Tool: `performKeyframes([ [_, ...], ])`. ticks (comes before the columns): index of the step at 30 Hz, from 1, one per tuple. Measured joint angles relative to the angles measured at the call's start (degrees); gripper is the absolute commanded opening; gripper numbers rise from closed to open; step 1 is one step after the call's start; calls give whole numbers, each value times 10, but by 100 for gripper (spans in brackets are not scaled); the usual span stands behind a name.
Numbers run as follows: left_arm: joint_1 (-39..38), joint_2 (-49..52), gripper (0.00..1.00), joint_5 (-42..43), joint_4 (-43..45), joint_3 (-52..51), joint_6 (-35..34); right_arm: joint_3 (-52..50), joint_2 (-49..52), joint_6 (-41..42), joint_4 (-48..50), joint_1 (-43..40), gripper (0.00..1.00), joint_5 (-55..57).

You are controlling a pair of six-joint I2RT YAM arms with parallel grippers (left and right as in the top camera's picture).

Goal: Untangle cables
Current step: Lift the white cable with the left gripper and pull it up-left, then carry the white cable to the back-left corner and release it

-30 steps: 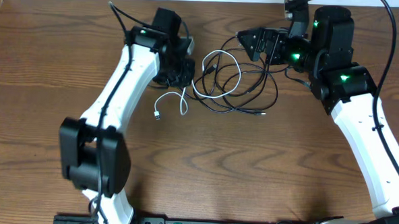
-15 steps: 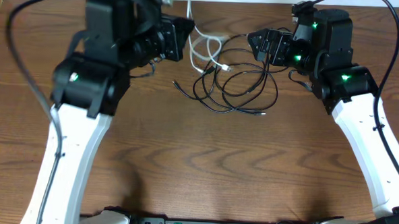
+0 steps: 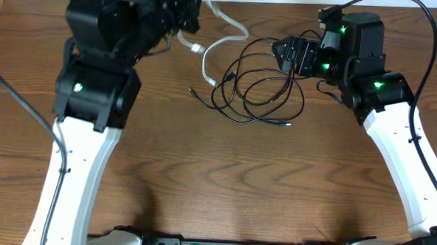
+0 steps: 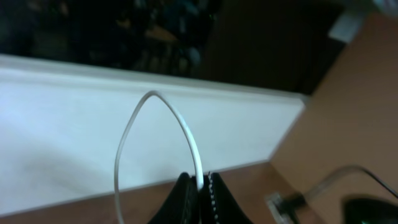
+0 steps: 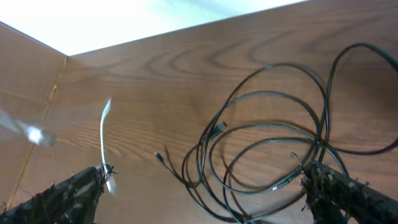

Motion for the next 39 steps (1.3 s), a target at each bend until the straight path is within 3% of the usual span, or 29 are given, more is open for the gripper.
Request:
performKeyframes([
  [10, 20, 119, 7, -110, 197, 0, -6, 0, 0, 0, -21, 0, 99, 1],
  [21, 150, 252, 8, -130, 228, 14, -10, 0, 0, 0, -26, 0, 99, 1],
  [29, 231, 320, 7, -58, 235, 16, -17, 0, 0, 0, -26, 0, 99, 1],
  [39, 202, 330, 8, 40, 272, 19, -44, 0, 0, 0, -30, 0, 99, 1],
])
